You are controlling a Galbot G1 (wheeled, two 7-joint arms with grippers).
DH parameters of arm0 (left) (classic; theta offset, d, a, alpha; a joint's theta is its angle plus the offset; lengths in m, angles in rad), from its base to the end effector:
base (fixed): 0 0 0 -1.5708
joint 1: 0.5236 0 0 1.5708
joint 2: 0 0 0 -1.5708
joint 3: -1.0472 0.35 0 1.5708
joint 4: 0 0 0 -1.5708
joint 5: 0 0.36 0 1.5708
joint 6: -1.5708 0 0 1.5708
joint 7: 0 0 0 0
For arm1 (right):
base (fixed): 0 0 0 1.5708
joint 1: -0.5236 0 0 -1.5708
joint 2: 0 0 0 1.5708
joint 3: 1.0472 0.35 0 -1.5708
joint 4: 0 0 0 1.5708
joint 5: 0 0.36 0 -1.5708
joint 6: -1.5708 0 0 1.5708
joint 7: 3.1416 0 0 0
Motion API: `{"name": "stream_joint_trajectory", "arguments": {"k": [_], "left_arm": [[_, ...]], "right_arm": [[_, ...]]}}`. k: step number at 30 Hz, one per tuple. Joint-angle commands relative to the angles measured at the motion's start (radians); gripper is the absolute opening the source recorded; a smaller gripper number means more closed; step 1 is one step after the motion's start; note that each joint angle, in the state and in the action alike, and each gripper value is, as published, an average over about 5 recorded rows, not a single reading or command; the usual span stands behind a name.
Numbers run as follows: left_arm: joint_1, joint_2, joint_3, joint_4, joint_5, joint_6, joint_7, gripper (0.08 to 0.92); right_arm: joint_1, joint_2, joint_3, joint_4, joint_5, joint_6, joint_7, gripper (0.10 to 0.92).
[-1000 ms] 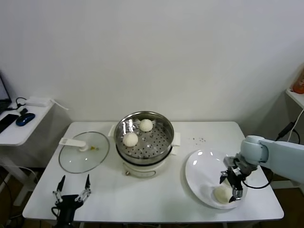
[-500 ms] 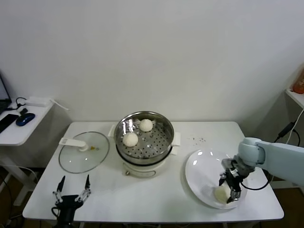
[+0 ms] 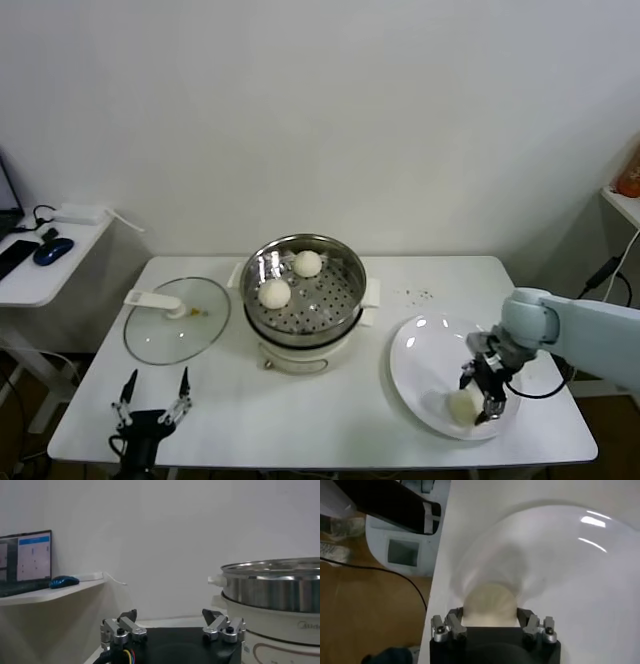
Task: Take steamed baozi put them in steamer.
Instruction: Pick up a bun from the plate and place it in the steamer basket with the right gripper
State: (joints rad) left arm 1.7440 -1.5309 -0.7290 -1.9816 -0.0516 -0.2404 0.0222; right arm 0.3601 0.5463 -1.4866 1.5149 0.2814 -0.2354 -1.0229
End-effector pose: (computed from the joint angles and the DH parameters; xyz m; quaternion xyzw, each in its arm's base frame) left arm 0.1173 0.0755 -0.3633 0.0632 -0.9963 -0.0545 0.0190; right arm 0.4391 -0.1472 -0.2274 0.5966 -0.4666 0.4696 0.4536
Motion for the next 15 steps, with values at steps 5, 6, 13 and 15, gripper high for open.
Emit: {"name": "stream_joint_trajectory", "arguments": {"k": [5,6,13,15], "left_arm": [[-0.002,0.001,0.001,-0.006,0.002,0.005,0.001,0.823],[-0.001,0.001,0.001,-0.006,0.002,0.005,0.001,0.823],[0.001,0.002,0.001,-0.006,0.005,0.006,0.002,0.823],[0.001,0.002,0.001,-0.007,0.007,0.007,0.002,0.823]], "right_arm": [[0.267,0.021,-0.034,0.113,-0.178,0.223,-0.072,0.704],[0.309,0.029,-0.04,0.126,-0.213,0.269,-0.079,0.704],[0.505,0.106,-0.037,0.174,-0.353,0.474,-0.093,0.705],[0.548,0.137,-0.028,0.187,-0.351,0.512,-0.093,0.708]]}}
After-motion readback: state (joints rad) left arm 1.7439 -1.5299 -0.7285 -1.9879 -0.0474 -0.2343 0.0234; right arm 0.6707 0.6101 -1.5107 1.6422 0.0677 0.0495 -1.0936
